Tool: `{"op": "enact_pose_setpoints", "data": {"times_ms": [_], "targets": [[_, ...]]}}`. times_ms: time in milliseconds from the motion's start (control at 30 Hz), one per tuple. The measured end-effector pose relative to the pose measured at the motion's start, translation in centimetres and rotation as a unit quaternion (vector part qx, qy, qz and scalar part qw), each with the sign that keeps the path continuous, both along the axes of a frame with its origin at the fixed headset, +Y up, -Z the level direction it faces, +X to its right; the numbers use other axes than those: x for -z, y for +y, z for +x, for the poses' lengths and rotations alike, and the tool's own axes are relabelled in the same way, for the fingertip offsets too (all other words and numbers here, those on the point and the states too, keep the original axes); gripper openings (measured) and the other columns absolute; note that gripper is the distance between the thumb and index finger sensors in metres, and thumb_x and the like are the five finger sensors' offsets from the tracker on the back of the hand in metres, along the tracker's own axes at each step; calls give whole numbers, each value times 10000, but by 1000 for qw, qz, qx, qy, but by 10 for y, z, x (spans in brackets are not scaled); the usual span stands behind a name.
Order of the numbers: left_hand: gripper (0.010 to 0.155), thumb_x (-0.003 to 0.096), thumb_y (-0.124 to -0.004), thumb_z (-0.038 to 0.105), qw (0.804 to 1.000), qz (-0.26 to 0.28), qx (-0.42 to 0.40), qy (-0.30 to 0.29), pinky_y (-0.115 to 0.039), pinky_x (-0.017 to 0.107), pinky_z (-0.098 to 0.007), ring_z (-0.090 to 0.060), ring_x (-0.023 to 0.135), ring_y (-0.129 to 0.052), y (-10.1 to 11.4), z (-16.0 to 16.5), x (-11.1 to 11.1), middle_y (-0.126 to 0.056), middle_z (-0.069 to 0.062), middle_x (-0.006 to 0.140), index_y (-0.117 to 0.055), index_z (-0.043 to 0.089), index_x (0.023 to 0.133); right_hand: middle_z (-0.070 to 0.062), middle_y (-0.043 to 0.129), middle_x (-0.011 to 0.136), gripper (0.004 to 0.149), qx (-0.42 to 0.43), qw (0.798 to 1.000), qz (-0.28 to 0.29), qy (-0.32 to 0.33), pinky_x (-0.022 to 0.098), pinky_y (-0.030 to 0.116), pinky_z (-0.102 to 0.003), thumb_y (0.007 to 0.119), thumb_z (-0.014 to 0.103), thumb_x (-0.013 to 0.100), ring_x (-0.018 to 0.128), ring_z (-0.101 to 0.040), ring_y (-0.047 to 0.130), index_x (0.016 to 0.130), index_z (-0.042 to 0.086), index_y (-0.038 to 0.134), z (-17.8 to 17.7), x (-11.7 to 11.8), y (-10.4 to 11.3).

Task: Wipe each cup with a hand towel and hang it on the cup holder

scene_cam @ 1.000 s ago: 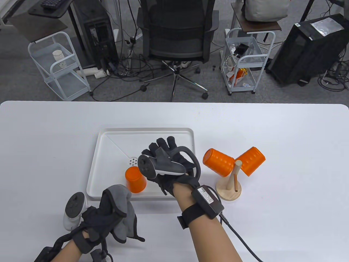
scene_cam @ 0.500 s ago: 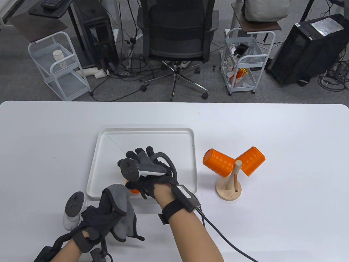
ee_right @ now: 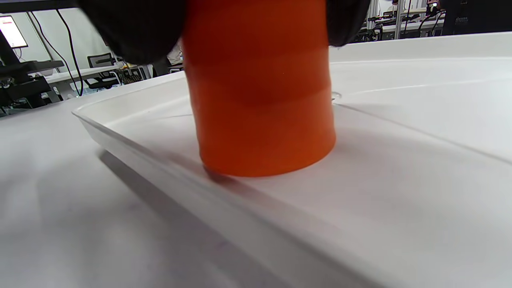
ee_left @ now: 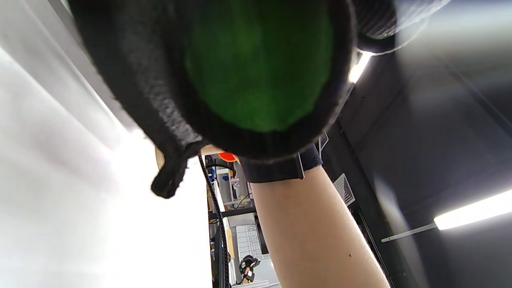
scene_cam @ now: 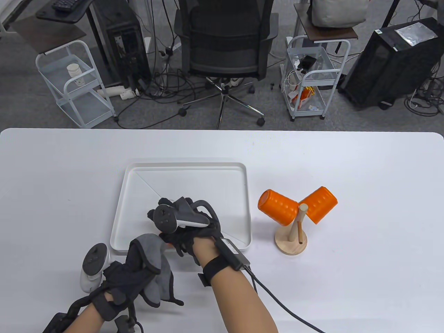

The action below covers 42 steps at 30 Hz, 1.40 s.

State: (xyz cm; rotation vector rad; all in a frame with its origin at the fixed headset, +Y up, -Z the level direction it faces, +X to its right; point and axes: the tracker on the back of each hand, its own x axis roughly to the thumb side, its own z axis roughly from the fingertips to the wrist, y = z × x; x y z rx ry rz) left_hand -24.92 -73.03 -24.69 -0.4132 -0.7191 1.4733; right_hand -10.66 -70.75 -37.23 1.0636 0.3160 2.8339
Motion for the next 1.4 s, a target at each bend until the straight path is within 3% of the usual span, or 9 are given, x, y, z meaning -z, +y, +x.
{"op": "enact_pose_setpoints", "data": {"times_ms": [367,767,1067,1400], "targets": [[801,512,-679,608,1000,2,-3,2,-743,590,-564,-287,746,-863,0,-1,0,-107,-68,1126,-86,406,1011,-146,454,1156,707,41,999,23,-12,764,470,-630,725,464,451,988,-469,648,1052,260,415,4,-2,2],[801,511,-679,608,1000,7,-6,3,-742,591,-565,-287,747,-863,1,-2,0,-106,-70,1125,-87,406,1010,-215,578,1085,725,146,985,70,-55,693,611,-634,686,498,454,884,-475,814,1038,165,416,34,-20,24],[800,511,-678,610,1000,12,-5,3,-743,590,-565,-287,745,-866,1,-3,-1,-112,-70,1128,-89,403,1012,-257,640,1031,735,252,958,81,-113,633,692,-632,648,519,465,785,-467,916,1026,104,418,76,-45,36],[800,512,-675,611,1000,11,-4,4,-736,594,-569,-294,752,-860,0,-3,-2,-115,-57,1134,-88,399,1013,-278,678,988,740,408,900,42,-146,587,741,-624,625,532,478,686,-451,978,1018,69,422,115,-79,31]]}}
